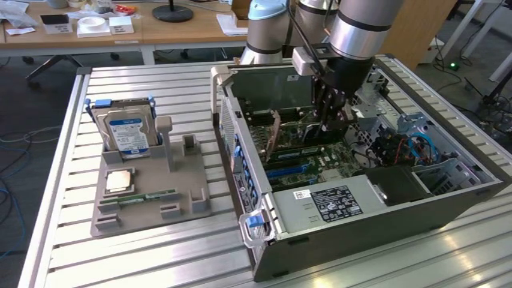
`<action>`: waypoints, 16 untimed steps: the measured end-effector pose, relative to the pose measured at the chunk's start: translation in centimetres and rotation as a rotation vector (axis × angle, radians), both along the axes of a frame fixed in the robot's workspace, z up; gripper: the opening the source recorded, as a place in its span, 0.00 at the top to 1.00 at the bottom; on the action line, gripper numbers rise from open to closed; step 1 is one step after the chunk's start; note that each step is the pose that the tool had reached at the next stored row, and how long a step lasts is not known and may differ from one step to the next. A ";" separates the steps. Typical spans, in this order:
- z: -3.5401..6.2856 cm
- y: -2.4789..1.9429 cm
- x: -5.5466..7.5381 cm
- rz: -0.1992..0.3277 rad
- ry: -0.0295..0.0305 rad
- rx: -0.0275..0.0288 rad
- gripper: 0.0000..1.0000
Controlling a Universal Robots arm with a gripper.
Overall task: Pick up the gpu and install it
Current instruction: 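Insert the gpu into the slot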
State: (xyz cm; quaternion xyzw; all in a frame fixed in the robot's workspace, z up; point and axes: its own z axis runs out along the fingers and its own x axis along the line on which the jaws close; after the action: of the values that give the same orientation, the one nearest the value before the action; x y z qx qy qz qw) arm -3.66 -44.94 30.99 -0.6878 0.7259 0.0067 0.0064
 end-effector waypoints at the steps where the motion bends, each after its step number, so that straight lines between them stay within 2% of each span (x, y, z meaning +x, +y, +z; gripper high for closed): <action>1: -0.17 -0.02 0.0 0.001 -0.0001 0.0000 0.73; 10: -1.52 -0.26 -0.7 0.009 -0.0026 0.0001 0.73; 16: -1.98 -0.47 -1.0 0.014 -0.0039 0.0007 0.73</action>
State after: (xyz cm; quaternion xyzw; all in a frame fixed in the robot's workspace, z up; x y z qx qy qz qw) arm -4.62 -45.41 29.01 -0.6928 0.7210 0.0057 0.0080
